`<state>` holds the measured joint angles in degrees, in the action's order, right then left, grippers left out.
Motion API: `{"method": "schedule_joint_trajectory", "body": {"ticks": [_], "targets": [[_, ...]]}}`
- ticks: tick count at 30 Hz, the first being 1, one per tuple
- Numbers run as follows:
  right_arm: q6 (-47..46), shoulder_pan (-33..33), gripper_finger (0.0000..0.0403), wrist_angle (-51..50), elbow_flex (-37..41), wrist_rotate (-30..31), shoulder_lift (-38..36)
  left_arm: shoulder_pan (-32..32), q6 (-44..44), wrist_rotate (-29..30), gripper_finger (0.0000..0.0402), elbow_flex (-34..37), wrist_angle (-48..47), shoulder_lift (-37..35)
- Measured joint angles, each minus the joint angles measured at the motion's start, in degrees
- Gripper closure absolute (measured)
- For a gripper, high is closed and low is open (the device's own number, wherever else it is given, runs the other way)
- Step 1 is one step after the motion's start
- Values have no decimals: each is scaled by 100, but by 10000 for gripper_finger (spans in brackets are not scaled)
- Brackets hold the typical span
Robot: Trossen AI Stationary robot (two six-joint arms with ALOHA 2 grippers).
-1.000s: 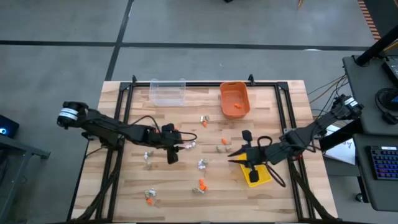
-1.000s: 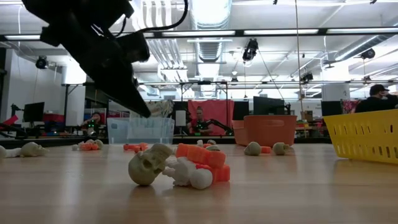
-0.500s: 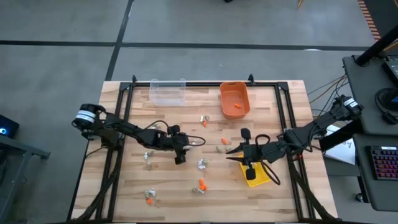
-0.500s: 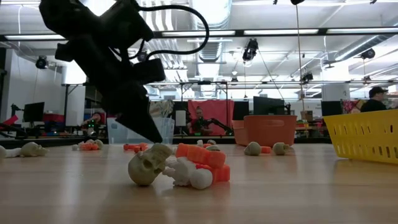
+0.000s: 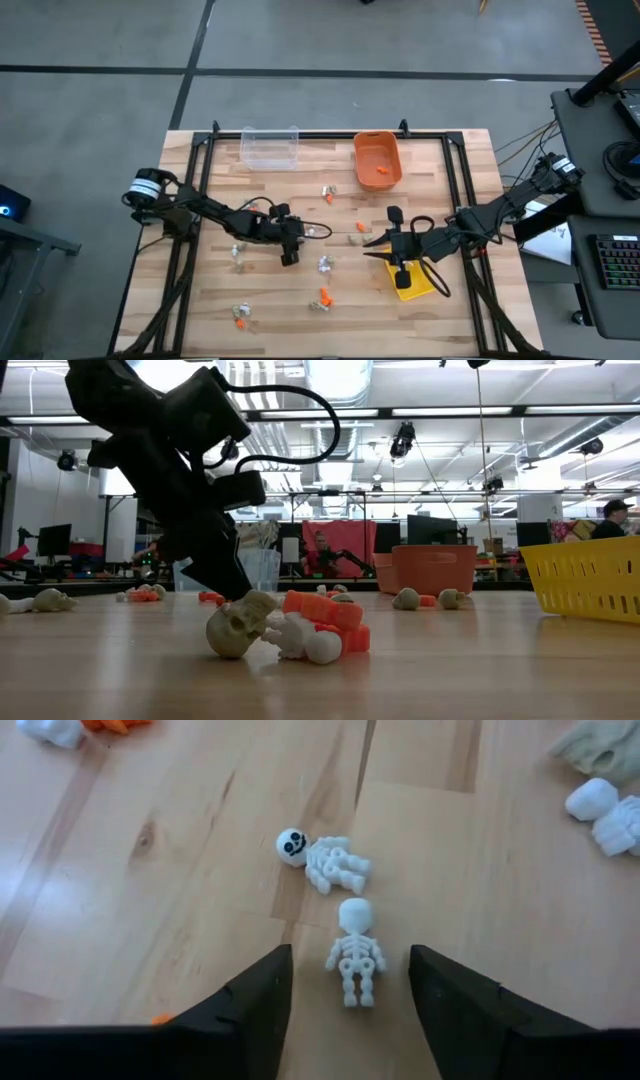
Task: Sort Halloween decoration
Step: Put the white skeleton toy into the transparent bin
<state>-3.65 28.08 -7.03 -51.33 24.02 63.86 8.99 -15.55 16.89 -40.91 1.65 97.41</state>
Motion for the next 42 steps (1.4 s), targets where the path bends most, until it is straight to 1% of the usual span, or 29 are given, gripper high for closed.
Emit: {"method": "schedule_joint_trajectory", "body": {"ticks": [19,24,27,31,36,39,42], "targets": [[-5,0,337,2,0,3,0,0,4,8,358,17,11,0],[-38,0,337,0,0,3,0,2,25,-144,374,-70,-22,-17],[-38,0,337,0,0,3,0,9,125,-238,378,-146,-120,-147],[-41,0,337,-4,0,3,0,9,226,-248,379,-173,-393,-417],[-41,0,337,-9,0,3,0,-26,454,-226,379,-181,-973,-1098],[-35,0,337,-7,2,3,0,-153,624,33,380,-182,-1416,-1643],[-38,0,337,-1,2,3,0,-413,792,318,380,-184,-1903,-2211]]}}
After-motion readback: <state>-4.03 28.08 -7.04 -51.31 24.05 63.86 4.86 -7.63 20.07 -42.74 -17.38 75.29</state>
